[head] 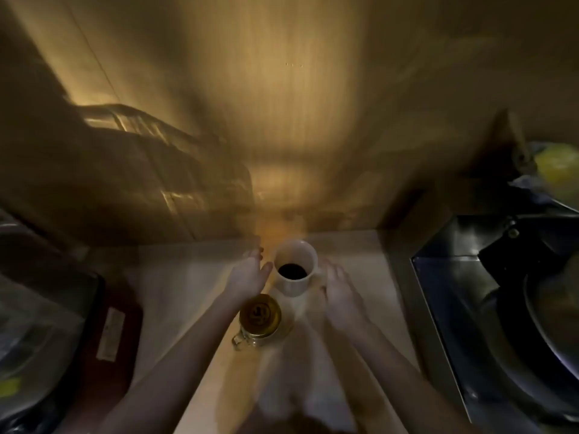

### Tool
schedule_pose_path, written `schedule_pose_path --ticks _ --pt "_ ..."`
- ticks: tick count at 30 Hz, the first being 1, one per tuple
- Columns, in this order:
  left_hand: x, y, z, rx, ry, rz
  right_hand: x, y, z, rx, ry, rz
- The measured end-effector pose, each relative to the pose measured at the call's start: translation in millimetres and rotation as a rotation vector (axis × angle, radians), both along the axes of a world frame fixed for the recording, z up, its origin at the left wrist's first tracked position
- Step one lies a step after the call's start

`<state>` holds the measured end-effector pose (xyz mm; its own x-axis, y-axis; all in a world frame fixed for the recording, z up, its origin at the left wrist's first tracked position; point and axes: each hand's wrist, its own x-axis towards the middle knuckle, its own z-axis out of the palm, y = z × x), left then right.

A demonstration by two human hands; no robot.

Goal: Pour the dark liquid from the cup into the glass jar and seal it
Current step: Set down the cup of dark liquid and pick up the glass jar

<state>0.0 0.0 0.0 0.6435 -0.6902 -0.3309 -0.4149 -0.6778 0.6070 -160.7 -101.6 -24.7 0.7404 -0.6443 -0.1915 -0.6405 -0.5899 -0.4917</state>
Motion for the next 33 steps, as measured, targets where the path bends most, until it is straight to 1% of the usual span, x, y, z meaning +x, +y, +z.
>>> schedule_pose_path --ticks 2,5,8,10,14,16,19,23,28,33 --pt "1 0 -6 0.058 0.051 0.012 -1 2 -11 0.107 -0.071 -0.045" --pt "2 1 -13 0.091 0.124 -0.016 -1 7 -27 0.184 -0.11 -0.098" --pt "4 -2 -9 0.063 0.228 -0.033 0 5 -30 0.187 -0.225 -0.17" --pt "6 -4 -7 0.047 0.295 -0.008 0 2 -28 0.158 -0.252 -0.182" --pt "1 -8 1 0.047 0.249 -0.033 0 -9 -18 0.176 -0.194 -0.129" --pt "-3 -10 5 0.03 0.243 -0.037 -4 -10 -14 0.18 -0.202 -0.136" --pt "-11 -12 14 -0.042 0.278 -0.05 -14 -8 -7 0.154 -0.279 -0.188" --pt "-33 -13 36 -0.243 0.369 0.005 -34 -4 8 0.103 -0.385 -0.21" --pt "-67 0 50 -0.365 0.341 0.036 -61 7 24 0.046 -0.473 -0.254" --pt "-109 23 49 -0.441 0.344 0.127 -92 21 30 0.031 -0.501 -0.302"
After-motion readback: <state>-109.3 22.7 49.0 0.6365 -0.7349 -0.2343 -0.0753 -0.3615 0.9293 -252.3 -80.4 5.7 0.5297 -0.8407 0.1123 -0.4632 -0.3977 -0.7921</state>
